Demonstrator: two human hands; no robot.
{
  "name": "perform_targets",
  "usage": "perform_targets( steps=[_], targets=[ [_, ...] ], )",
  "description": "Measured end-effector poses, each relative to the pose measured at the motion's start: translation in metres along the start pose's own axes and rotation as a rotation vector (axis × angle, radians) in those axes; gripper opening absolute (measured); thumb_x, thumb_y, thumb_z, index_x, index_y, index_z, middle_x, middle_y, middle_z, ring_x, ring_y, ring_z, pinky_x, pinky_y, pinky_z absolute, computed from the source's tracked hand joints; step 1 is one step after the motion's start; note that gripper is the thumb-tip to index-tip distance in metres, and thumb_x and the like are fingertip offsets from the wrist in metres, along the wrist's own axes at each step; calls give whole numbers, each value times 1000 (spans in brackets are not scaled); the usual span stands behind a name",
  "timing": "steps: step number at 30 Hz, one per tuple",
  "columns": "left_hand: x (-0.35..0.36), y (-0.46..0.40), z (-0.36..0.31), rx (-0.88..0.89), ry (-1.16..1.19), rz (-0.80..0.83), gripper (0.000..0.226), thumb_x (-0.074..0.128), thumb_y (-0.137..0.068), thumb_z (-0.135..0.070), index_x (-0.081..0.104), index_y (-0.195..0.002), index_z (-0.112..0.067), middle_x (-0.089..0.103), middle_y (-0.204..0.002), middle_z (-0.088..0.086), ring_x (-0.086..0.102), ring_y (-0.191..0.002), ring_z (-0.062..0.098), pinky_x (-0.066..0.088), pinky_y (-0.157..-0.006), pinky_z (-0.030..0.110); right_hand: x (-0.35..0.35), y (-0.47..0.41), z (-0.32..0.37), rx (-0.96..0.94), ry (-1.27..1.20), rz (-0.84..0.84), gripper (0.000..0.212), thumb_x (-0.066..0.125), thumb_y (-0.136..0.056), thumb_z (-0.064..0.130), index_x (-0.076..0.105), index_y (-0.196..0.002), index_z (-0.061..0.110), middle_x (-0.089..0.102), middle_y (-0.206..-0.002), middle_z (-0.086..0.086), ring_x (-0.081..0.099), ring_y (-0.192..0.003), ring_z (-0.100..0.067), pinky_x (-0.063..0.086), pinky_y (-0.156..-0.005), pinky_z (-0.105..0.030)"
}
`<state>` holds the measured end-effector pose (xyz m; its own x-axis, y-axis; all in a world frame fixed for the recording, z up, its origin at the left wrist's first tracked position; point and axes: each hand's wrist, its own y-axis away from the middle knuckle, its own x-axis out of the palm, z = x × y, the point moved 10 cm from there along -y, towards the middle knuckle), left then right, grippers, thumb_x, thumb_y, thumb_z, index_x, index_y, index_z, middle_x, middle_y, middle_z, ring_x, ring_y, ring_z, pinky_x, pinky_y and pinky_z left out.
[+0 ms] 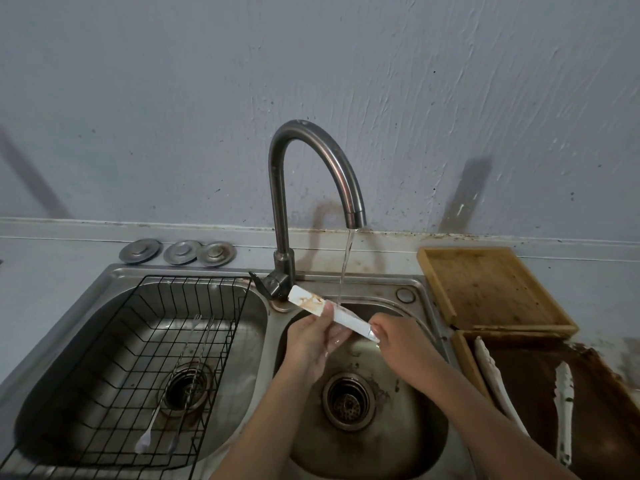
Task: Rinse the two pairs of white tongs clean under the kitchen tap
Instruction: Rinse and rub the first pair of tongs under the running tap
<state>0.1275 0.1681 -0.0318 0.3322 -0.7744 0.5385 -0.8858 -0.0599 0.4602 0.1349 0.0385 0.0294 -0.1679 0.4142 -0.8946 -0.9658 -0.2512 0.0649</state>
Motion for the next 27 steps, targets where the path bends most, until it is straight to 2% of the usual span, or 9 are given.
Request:
perform_targets(
  steps=[6,7,11,16,18,20,22,24,27],
  targets=[
    [0,1,7,-52,-7,-3,16,59,-85,5,59,-100,9,68,-95,23,68,-87,29,60,-59,26,-2,1,-10,16,23,32,34,42,-94,16,37,-63,27,45,-62,5,46,-60,-15,31,-53,-25],
    [-3,-1,5,-64,22,-8,12,56,-88,0,58,-97,8,67,-94,23,67,-86,30,61,-59,28,-2,3,-13,17,11,36,35,42,-94,16,37,-62,28,45,-62,5,46,-60,-14,32,-54,-25],
    [-17,-7,3,-113,134,-74,32,37,-99,-25,52,-100,4,65,-96,24,66,-85,32,60,-66,42,-7,9,-18,29,55,15,35,43,-92,12,37,-61,28,44,-59,5,43,-56,-11,33,-54,-25],
    [-7,-1,5,-115,-18,-4,28,59,-85,4,53,-111,10,66,-96,23,67,-87,31,61,-57,29,-13,12,-26,40,40,2,23,41,-92,11,52,-73,18,55,-62,-3,51,-57,-18,39,-54,-35],
    [-7,2,-2,-111,19,1,19,54,-91,-9,53,-100,8,70,-82,21,67,-76,28,61,-60,36,-16,15,-25,24,65,-4,21,42,-92,10,56,-78,16,59,-65,-5,55,-59,-19,42,-55,-37],
    [-10,2,-9,-99,92,-26,26,44,-98,-23,50,-94,2,69,-75,22,61,-68,28,60,-67,46,-23,18,-24,10,107,-34,19,43,-90,7,58,-81,14,61,-66,-7,58,-61,-19,46,-57,-40],
    [-10,3,-14,-68,34,-38,24,39,-99,-21,49,-97,1,64,-88,25,62,-82,32,56,-76,48,-28,19,-21,1,152,-50,19,43,-90,5,58,-81,13,61,-66,-6,58,-61,-19,45,-56,-37],
    [-6,2,-10,-69,-49,1,22,44,-96,-11,51,-109,6,63,-101,26,65,-90,34,58,-76,44,-31,19,-21,-1,191,-48,19,42,-90,6,58,-82,12,61,-66,-5,56,-61,-18,39,-55,-32],
    [0,2,-9,-69,-55,84,22,48,-93,-4,53,-111,8,67,-101,25,69,-86,30,61,-71,36,-29,19,-29,22,143,-32,19,42,-93,9,59,-84,13,62,-68,-6,58,-63,-18,39,-56,-28]
  ],
)
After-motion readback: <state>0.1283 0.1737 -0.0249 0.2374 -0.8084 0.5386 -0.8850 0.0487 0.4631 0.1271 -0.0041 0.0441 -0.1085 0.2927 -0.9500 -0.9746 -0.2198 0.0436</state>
